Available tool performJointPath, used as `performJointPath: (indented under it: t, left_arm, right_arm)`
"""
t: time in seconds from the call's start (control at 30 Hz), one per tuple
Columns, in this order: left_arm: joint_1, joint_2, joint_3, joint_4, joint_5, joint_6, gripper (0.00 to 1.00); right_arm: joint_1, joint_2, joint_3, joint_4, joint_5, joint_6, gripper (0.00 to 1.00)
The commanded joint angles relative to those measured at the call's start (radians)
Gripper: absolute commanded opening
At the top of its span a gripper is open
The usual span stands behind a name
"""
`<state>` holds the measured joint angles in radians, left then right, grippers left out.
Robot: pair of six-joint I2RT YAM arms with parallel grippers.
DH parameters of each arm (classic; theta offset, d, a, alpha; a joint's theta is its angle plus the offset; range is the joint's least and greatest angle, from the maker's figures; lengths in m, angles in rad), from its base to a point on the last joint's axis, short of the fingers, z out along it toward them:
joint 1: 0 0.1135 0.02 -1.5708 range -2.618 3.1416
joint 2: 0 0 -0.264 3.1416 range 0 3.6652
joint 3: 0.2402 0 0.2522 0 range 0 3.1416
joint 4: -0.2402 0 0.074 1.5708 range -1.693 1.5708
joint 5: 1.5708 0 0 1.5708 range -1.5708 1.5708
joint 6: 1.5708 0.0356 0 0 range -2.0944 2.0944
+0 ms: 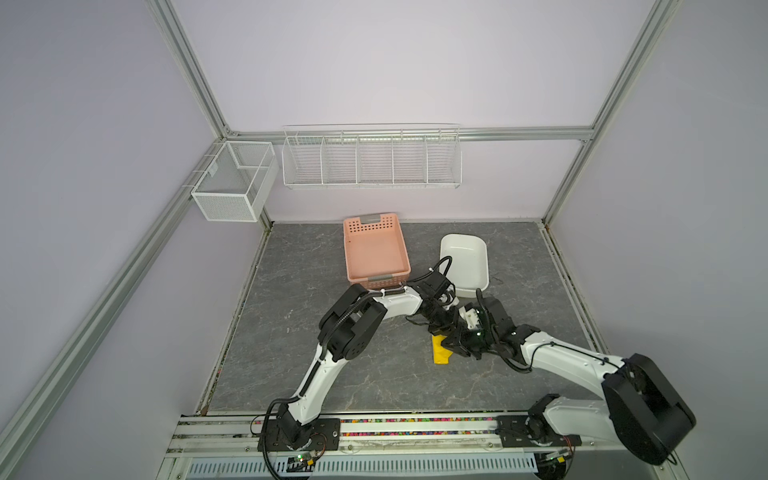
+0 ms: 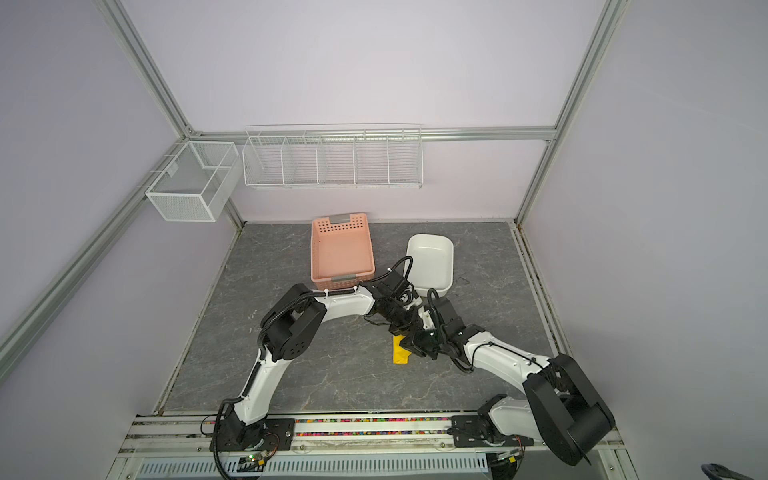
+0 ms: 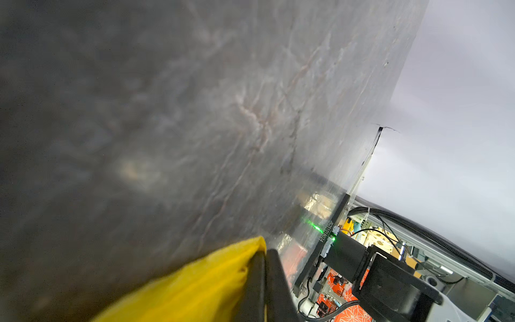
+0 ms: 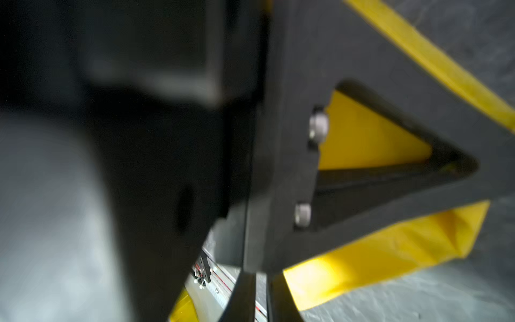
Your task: Place the utensils on the paper napkin and roll it up
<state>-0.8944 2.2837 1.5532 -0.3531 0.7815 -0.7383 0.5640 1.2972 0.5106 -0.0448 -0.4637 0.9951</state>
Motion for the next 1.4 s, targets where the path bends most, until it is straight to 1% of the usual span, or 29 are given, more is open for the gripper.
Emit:
performJointPath:
  t: [0.0, 0.2, 0.47, 0.57, 0.67, 0.87, 0.97, 1.2, 1.37]
  left_arm:
    - [-0.024, 0.095, -0.031, -0.052, -0.177, 0.018, 0.00]
    - [-0.025, 0.094, -0.034, -0.049, -0.180, 0.015, 0.00]
    - [-0.025, 0.090, -0.041, -0.039, -0.174, 0.011, 0.00]
    - [-0.024, 0.091, -0.041, -0.035, -0.172, 0.008, 0.00]
    - [-0.025, 0.089, -0.044, -0.031, -0.171, 0.005, 0.00]
    - [-0.024, 0.092, -0.044, -0.027, -0.169, 0.002, 0.00]
    - [-0.024, 0.092, -0.043, -0.028, -0.169, 0.002, 0.00]
    - [-0.024, 0.092, -0.045, -0.024, -0.165, 0.002, 0.00]
    - [-0.025, 0.086, -0.045, -0.021, -0.165, 0.008, 0.00]
  right_arm:
    - [0.020, 0.063, -0.003, 0.008, -0.073, -0.014, 0.13]
    - [0.021, 0.067, -0.038, 0.019, -0.081, -0.012, 0.11]
    - [0.031, -0.041, -0.091, 0.008, -0.059, 0.023, 0.10]
    - [0.040, -0.072, -0.130, 0.053, -0.044, 0.062, 0.09]
    - [0.053, -0.072, -0.150, 0.104, -0.031, 0.092, 0.09]
    - [0.070, -0.003, -0.160, 0.166, -0.016, 0.112, 0.08]
    - [0.069, 0.000, -0.173, 0.161, 0.006, 0.112, 0.07]
    - [0.068, -0.029, -0.168, 0.047, 0.062, 0.081, 0.07]
    - [0.069, -0.021, -0.175, 0.013, 0.080, 0.066, 0.07]
